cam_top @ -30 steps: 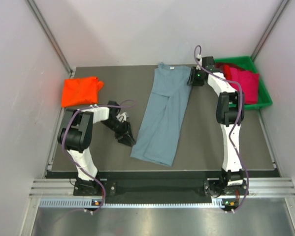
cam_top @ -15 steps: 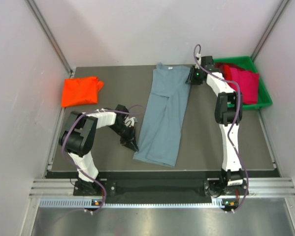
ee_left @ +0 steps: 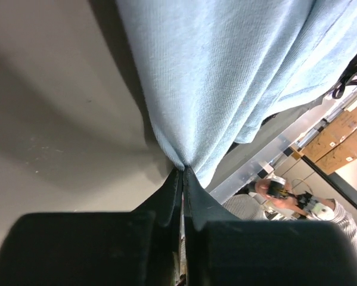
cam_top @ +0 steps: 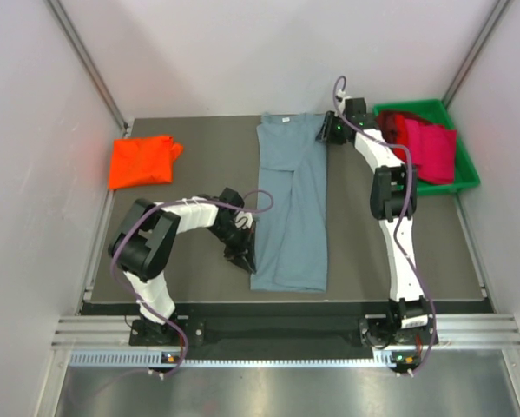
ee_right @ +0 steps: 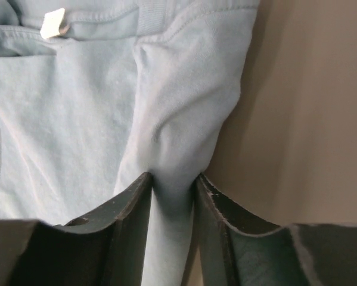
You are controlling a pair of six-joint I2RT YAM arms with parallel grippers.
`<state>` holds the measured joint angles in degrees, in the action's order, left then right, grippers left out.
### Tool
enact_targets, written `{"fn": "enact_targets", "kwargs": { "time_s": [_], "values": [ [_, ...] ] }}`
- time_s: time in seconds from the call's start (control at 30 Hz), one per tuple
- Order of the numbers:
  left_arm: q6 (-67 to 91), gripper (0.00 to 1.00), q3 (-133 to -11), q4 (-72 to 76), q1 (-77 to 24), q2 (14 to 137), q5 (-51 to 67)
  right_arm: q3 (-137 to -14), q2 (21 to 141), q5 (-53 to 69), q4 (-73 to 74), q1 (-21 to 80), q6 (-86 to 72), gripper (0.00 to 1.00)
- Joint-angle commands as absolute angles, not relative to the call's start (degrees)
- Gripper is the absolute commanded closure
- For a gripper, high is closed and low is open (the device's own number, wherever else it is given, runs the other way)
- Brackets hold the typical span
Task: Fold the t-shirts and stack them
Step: Fold the tshirt
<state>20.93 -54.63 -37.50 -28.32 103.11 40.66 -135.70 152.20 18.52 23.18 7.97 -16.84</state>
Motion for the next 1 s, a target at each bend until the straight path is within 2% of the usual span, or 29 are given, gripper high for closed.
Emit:
{"fn": "enact_targets", "kwargs": {
  "time_s": [0.0, 0.03, 0.07, 0.1, 0.17, 0.23, 0.3, 0.43, 0.5, 0.53, 0.6, 0.63, 0.73, 0.87, 0.97],
  "values": [
    [20.75, 0.92, -56.86, -37.88, -28.65, 102.13, 41.49, -138.43, 153.02, 17.5, 20.74, 9.23, -17.14, 0.58],
    [20.31, 0.75, -58.43, -38.4, -28.65, 101.52, 38.96, -138.17, 152.58, 17.32, 21.44, 9.05, -16.62, 0.52],
    [18.56, 0.66, -59.32, -39.89, -28.65, 101.08, 37.72, -137.64, 150.92, 17.31, 21.97, 8.62, -15.57, 0.42],
    [17.5, 0.56, -60.28, -40.6, -28.57, 100.55, 36.84, -136.94, 149.78, 17.31, 22.76, 8.27, -15.3, 0.38],
    [16.53, 0.42, -62.57, -41.83, -28.3, 98.97, 33.15, -133.7, 145.31, 16.7, 23.46, 7.48, -14.86, 0.32],
    [16.0, 0.32, -63.63, -42.8, -27.51, 97.48, 32.61, -129.06, 141.87, 16.44, 24.43, 6.07, -13.98, 0.3],
    [16.26, 0.26, -63.55, -43.24, -26.38, 96.68, 33.31, -125.09, 135.99, 15.74, 26.27, 5.02, -13.45, 0.29],
    [18.45, 0.26, -61.97, -42.72, -23.21, 94.22, 35.41, -106.51, 123.16, 18.8, 29.96, 4.22, -13.62, 0.29],
    [19.16, 0.31, -61.52, -42.89, -21.89, 94.04, 36.47, -98.74, 114.93, 23.26, 31.98, 4.31, -14.59, 0.31],
    [19.07, 0.32, -61.0, -42.8, -21.88, 93.61, 36.21, -90.44, 111.83, 23.99, 32.34, 4.65, -14.68, 0.32],
    [19.77, 0.39, -60.03, -41.66, -21.62, 92.99, 34.47, -82.13, 102.95, 24.87, 32.61, 6.41, -15.81, 0.32],
    [20.04, 0.39, -58.81, -40.96, -21.53, 92.29, 33.67, -74.52, 100.22, 25.13, 32.69, 7.11, -16.52, 0.33],
    [22.14, 0.38, -55.99, -38.07, -21.27, 90.8, 27.8, -61.84, 90.2, 24.96, 32.43, 11.06, -19.77, 0.34],
    [25.14, 0.4, -51.86, -33.66, -21.18, 88.51, 27.07, -51.96, 78.61, 25.66, 33.39, 16.86, -23.38, 0.34],
    [25.14, 0.4, -49.14, -33.66, -21.18, 87.37, 27.07, -46.16, 74.55, 25.49, 33.49, 16.53, -24.52, 0.35]
  ]
}}
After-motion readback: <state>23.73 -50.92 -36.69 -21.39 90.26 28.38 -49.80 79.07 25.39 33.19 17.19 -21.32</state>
